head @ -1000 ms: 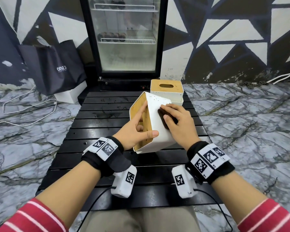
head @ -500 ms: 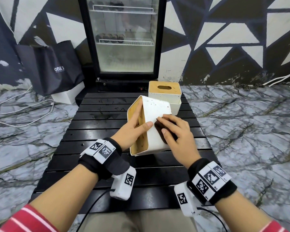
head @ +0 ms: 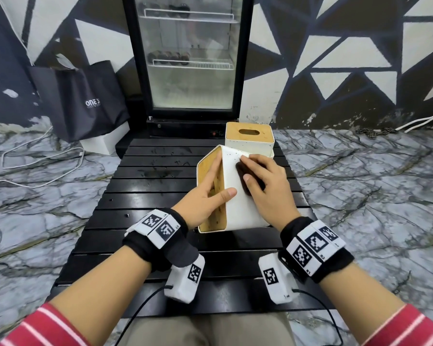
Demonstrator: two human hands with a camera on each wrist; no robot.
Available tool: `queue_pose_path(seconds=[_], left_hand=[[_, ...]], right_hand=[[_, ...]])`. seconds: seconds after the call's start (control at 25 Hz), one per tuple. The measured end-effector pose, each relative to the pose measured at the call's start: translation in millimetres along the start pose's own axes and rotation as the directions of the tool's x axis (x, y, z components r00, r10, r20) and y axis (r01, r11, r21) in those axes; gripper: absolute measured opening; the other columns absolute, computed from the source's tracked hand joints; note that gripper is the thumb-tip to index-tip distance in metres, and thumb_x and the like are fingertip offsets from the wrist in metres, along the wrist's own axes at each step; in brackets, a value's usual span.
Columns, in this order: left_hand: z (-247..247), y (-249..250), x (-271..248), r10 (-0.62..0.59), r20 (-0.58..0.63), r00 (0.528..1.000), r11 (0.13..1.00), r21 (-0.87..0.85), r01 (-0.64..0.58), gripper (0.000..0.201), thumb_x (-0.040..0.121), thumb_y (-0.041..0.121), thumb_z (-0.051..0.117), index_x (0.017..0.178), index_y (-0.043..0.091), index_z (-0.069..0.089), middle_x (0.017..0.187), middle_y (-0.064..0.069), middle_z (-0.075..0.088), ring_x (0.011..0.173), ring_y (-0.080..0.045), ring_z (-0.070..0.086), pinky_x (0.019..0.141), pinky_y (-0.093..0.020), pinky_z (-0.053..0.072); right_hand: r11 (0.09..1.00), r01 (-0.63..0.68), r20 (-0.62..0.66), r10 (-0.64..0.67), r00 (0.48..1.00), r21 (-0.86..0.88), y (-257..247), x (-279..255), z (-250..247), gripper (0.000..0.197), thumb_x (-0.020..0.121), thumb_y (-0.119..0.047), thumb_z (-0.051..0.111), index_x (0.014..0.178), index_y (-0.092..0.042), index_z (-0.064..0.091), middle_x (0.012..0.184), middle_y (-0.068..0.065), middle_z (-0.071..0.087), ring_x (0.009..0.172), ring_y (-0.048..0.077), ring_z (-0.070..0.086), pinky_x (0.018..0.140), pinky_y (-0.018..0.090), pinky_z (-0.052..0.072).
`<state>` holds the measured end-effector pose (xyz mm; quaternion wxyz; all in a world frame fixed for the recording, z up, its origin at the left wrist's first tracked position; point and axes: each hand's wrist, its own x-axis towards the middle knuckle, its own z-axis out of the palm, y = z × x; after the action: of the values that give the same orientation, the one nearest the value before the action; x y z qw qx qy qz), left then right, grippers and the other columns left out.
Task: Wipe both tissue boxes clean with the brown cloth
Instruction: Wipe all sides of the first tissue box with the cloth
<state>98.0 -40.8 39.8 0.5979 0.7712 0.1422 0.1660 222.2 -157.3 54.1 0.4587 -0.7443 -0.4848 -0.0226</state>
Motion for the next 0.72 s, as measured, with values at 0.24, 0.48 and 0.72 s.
queue_pose_path(seconds=[0.24,0.48,0.72], left_hand=[[-1,1,-1,0.006,0.004,1.0,0.999,0.032,-0.006,0.084,0.075,0.055,0.059,0.135,0.065,0.0,0.144,0.015,0.041,0.12,0.001,0.051,0.105,-0.03,0.041],[0,3,-1,0.008,0.031,0.999,1.0,0.024,-0.009,0.086,0.073,0.058,0.06,0.136,0.064,0.002,0.146,0.01,0.04,0.124,-0.005,0.049,0.106,-0.036,0.041],[3,7,0,0.016,0.039,0.999,0.999,0.04,-0.017,0.079,0.08,0.046,0.058,0.133,0.066,0.004,0.15,0.01,0.033,0.13,-0.002,0.04,0.107,-0.026,0.038]], right_hand=[[0.996,-0.083,-0.049,0.084,0.995,0.013,1,16,-4,0.036,0.09,-0.013,0.05,0.125,-0.022,0.054,0.128,0.002,0.049,0.116,0.026,0.04,0.102,0.027,0.028],[0.998,-0.053,-0.036,0.055,0.998,0.04,-5,6,-4,0.038,0.089,-0.013,0.052,0.126,-0.024,0.053,0.128,-0.002,0.047,0.114,0.017,0.036,0.099,0.021,0.023],[0.994,-0.102,-0.064,0.104,0.993,0.035,-9,28,-3,0.037,0.09,-0.014,0.05,0.126,-0.021,0.054,0.127,0.002,0.049,0.118,0.027,0.04,0.105,0.034,0.03]])
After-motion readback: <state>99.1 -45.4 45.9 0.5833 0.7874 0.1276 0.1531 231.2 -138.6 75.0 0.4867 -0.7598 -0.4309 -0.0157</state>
